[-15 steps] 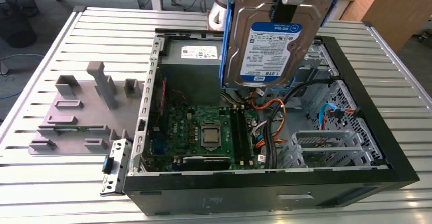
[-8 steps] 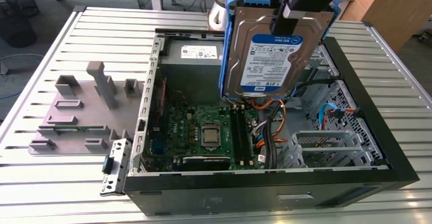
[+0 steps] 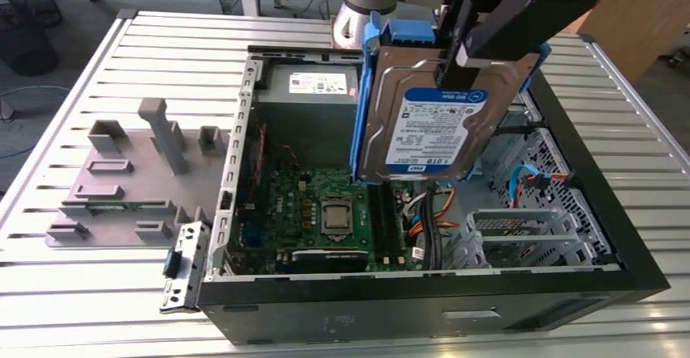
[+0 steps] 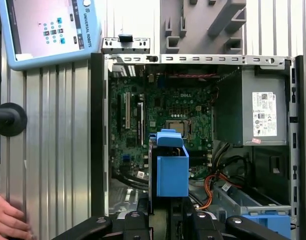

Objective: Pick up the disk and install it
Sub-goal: 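Pick up the disk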

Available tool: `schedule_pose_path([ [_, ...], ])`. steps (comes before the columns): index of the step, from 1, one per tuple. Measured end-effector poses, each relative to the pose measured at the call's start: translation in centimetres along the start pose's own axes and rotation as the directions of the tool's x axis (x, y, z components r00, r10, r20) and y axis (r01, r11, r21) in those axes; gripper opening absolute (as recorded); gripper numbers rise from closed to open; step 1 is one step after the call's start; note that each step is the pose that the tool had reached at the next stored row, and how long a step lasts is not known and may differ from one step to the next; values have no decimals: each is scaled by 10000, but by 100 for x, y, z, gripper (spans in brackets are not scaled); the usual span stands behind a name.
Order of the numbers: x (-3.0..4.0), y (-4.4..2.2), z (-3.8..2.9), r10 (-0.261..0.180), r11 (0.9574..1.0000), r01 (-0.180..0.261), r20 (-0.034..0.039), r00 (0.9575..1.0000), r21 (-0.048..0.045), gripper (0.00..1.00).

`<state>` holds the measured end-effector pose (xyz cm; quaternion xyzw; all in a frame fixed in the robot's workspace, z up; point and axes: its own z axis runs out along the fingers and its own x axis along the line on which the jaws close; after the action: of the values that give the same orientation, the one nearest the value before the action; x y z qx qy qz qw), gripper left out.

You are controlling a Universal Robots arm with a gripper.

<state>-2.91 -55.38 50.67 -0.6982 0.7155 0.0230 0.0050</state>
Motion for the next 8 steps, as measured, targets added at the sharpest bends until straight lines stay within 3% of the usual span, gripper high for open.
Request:
schedule_pose_path([
  [8,55,-11,42,-1,10000,1,-3,10000,-1,35],
])
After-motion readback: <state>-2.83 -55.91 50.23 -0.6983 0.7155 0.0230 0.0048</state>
